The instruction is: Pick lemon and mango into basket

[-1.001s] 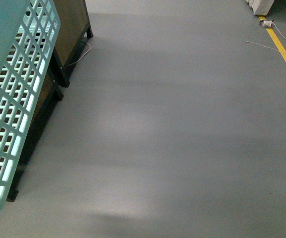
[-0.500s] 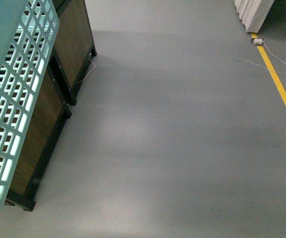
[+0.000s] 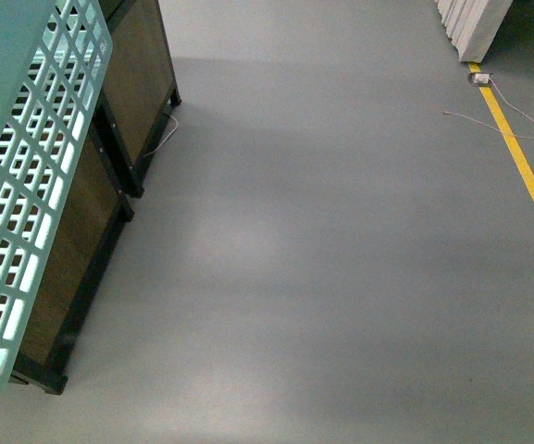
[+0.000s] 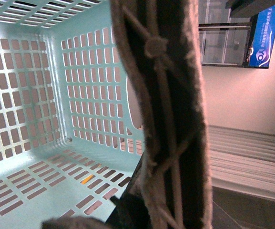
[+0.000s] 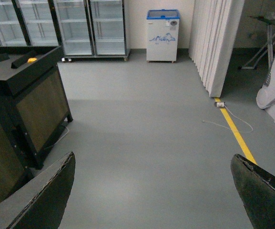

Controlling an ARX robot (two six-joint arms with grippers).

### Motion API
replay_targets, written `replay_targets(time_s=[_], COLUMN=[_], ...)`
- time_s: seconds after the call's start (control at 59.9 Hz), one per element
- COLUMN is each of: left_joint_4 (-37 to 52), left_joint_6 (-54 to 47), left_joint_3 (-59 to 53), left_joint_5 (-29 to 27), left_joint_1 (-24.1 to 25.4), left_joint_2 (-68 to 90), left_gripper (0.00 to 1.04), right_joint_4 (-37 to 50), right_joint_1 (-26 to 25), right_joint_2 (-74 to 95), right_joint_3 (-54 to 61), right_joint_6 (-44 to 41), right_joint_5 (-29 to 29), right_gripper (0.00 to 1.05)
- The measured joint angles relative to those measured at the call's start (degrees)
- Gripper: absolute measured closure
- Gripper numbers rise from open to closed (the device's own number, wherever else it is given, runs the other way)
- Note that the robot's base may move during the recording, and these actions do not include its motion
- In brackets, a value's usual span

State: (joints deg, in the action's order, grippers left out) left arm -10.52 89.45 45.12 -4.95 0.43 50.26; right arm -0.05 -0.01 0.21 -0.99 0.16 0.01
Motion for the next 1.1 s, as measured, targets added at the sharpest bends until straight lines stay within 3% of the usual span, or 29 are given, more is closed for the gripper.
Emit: replay_targets(time_s=[1.101], left_joint_4=[0.0], left_joint_6=[0.3], left_joint_3=[0.0], left_joint_5=[0.0], left_joint_1=[-0.3], left_joint_2=[0.0], left_gripper=[1.0], right_joint_4=[0.0], right_joint_1=[0.0], right_joint_2=[0.0], right_joint_3=[0.0], right_joint_6=[0.0], right_joint_5=[0.1], right_gripper=[0.09])
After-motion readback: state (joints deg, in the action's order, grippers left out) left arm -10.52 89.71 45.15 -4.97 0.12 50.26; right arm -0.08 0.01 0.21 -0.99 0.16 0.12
